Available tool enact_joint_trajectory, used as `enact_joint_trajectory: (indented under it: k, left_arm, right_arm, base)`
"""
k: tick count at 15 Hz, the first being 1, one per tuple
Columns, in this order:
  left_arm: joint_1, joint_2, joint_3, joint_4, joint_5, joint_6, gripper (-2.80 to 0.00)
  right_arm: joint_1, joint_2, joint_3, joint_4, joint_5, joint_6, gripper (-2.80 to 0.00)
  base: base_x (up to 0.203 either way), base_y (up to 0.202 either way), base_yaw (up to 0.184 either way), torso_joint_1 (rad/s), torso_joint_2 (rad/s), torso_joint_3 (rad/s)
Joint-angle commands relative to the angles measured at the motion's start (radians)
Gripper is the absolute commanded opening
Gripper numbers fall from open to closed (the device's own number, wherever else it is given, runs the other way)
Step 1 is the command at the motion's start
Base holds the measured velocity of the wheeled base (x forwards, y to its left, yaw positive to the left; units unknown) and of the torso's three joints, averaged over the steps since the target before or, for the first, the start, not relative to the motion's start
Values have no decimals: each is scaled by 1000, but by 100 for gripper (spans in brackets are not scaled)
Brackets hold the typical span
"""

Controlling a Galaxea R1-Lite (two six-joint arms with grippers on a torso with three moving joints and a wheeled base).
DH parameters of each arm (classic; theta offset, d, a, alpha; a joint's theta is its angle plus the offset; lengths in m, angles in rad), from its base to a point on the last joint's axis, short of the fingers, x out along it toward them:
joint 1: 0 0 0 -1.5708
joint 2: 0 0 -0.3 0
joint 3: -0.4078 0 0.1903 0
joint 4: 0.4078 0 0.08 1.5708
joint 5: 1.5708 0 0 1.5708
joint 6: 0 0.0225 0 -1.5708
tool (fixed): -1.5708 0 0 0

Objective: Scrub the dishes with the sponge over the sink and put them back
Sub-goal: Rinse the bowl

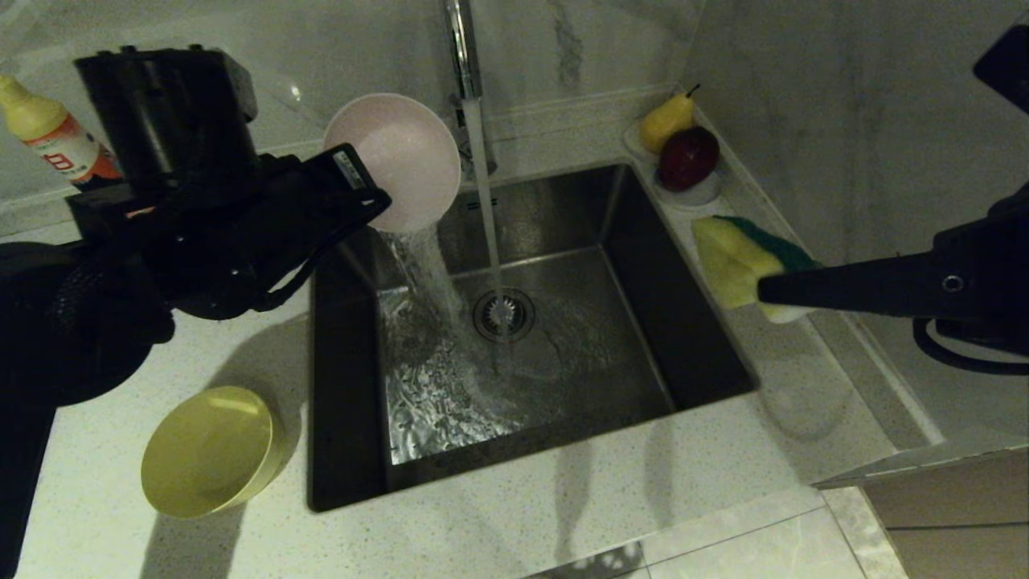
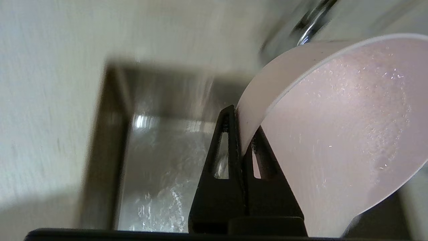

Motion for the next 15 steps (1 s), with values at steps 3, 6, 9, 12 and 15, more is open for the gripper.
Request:
enact_joint_trajectory:
  k: [3, 6, 9, 12, 15]
  left_arm:
    - [27, -98, 94, -222, -71, 94, -280]
    - [28, -132, 136, -334, -124, 143, -280]
    - [28, -182, 224, -449, -256, 166, -280]
    - [28, -219, 301, -553, -361, 200, -280]
    - [27, -219, 342, -644, -381, 242, -280]
  right_arm:
    - [0, -19, 18, 0, 4, 29, -280]
    - [0, -28, 26, 1, 3, 32, -280]
    - [2, -51, 46, 0, 24, 68, -280]
    - [0, -57, 57, -1, 23, 70, -280]
    - [0, -60, 60, -1, 23, 70, -280]
  base:
    - [0, 0, 0, 0, 0, 0]
    - [0, 0, 0, 0, 0, 0]
    - [0, 0, 0, 0, 0, 0]
    - [0, 0, 0, 0, 0, 0]
    - [0, 0, 0, 0, 0, 0]
